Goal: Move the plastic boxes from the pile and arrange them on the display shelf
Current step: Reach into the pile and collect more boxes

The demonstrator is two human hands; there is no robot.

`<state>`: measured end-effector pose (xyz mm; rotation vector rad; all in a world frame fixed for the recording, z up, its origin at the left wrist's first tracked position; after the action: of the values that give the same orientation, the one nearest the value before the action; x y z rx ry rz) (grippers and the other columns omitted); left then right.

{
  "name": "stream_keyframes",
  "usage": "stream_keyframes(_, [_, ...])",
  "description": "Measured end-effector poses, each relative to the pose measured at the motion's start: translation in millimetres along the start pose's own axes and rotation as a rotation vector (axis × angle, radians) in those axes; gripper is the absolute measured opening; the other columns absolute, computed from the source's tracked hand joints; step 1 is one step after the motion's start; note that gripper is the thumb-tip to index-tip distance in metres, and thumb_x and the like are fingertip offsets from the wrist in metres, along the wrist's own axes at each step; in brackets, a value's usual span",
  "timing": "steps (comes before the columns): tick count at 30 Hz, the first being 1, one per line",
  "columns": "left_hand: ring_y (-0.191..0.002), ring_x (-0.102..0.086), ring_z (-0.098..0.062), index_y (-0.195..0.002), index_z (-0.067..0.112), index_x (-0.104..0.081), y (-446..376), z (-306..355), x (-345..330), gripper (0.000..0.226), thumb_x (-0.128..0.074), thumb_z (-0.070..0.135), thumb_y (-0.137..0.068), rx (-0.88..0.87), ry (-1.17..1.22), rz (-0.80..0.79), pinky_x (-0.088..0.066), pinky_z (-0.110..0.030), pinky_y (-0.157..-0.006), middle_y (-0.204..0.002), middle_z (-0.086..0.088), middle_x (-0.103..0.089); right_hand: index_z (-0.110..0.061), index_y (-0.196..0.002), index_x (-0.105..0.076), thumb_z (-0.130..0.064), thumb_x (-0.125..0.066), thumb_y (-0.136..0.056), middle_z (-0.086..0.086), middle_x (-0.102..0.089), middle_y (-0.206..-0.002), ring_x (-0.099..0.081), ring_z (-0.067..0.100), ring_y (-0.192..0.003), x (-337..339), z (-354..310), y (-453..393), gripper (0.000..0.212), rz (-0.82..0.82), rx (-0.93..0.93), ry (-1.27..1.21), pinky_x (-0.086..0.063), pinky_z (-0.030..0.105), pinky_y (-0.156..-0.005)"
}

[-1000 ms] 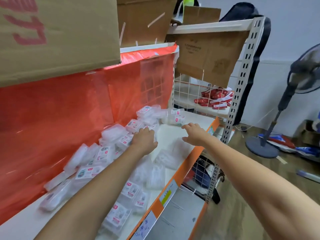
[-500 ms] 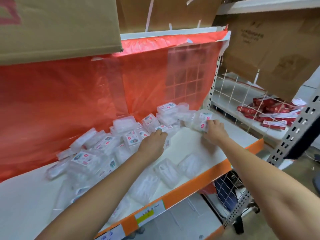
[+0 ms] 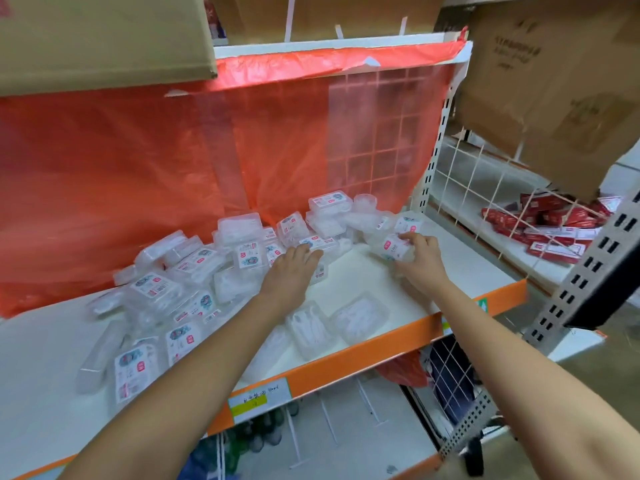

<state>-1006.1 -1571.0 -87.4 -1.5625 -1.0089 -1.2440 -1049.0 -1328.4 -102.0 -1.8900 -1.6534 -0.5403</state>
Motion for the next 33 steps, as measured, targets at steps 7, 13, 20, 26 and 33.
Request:
stream_keyframes(7, [-0.135, -0.024, -0.029, -0.15, 0.015, -0.012, -1.6, 3.9, 3.5, 0.086, -0.056, -0.004, -0.079, 0.015, -0.072, -0.03, -0.028, -0.035, -0.106, -0.15, -0.011, -0.02, -0.016, -0.128, -0.05, -0.012, -0.072, -0.08, 0.006, -0.049, -0.124, -0.05, 0.019, -0.104, 0.8, -7.0, 14.6, 0.053, -0.101, -0.003, -0.219, -0.04, 0.026, -0.085])
stream_keyframes(13, [-0.131, -0.026, -0.026, -0.15, 0.018, -0.015, -1.3, 1.8, 6.1, 0.087, -0.055, -0.006, -0.077, 0.033, 0.01, -0.004, -0.031, -0.032, -0.103, -0.145, -0.008, -0.022, -0.017, -0.12, -0.053, -0.013, -0.07, -0.083, 0.005, -0.054, -0.12, -0.055, 0.018, -0.101, -2.1, -18.8, 25.9, 0.041, -0.184, -0.069, -0.499, -0.047, 0.029, -0.086])
stream_keyframes(20, [-0.125, -0.028, -0.025, -0.143, 0.012, -0.03, 13.5, -6.0, 44.2, 0.076, -0.068, 0.024, -0.079, 0.11, 0.423, 0.183, -0.026, -0.03, -0.103, -0.139, -0.005, -0.031, -0.007, -0.117, -0.047, -0.004, -0.06, -0.089, 0.01, -0.06, -0.11, -0.064, 0.016, -0.093, -8.7, -34.5, 44.5, 0.031, -0.255, -0.182, -0.971, -0.05, 0.031, -0.09])
stream_keyframes(26, [-0.123, -0.03, -0.012, -0.136, 0.016, -0.036, 46.7, -1.0, 59.5, 0.072, -0.068, 0.01, -0.072, 0.167, 0.712, 0.289, -0.021, -0.012, -0.089, -0.132, 0.001, -0.035, -0.001, -0.125, -0.047, 0.011, -0.056, -0.084, 0.016, -0.062, -0.112, -0.066, 0.021, -0.094, -14.3, -51.7, 63.1, 0.044, -0.397, -0.179, -1.139, -0.052, 0.032, -0.092])
stream_keyframes(33, [-0.115, -0.042, -0.003, -0.129, 0.037, -0.033, 106.2, -12.0, 68.3, 0.071, -0.07, 0.009, -0.075, 0.283, 0.943, 0.242, -0.033, -0.002, -0.087, -0.128, 0.015, -0.036, -0.003, -0.121, -0.055, -0.015, -0.076, -0.067, 0.009, -0.066, -0.111, -0.064, 0.016, -0.1, -30.9, -85.6, 90.7, 0.059, -0.626, -0.048, -1.073, -0.053, 0.027, -0.09])
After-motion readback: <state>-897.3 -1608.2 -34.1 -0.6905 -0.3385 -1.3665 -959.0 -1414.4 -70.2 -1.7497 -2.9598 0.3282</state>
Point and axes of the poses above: each hand's wrist, its own y-axis away from the middle knuckle, its own x-axis out of the back of the hand, z = x × y, the point moved 4 cm from there along -y, towards the middle knuckle
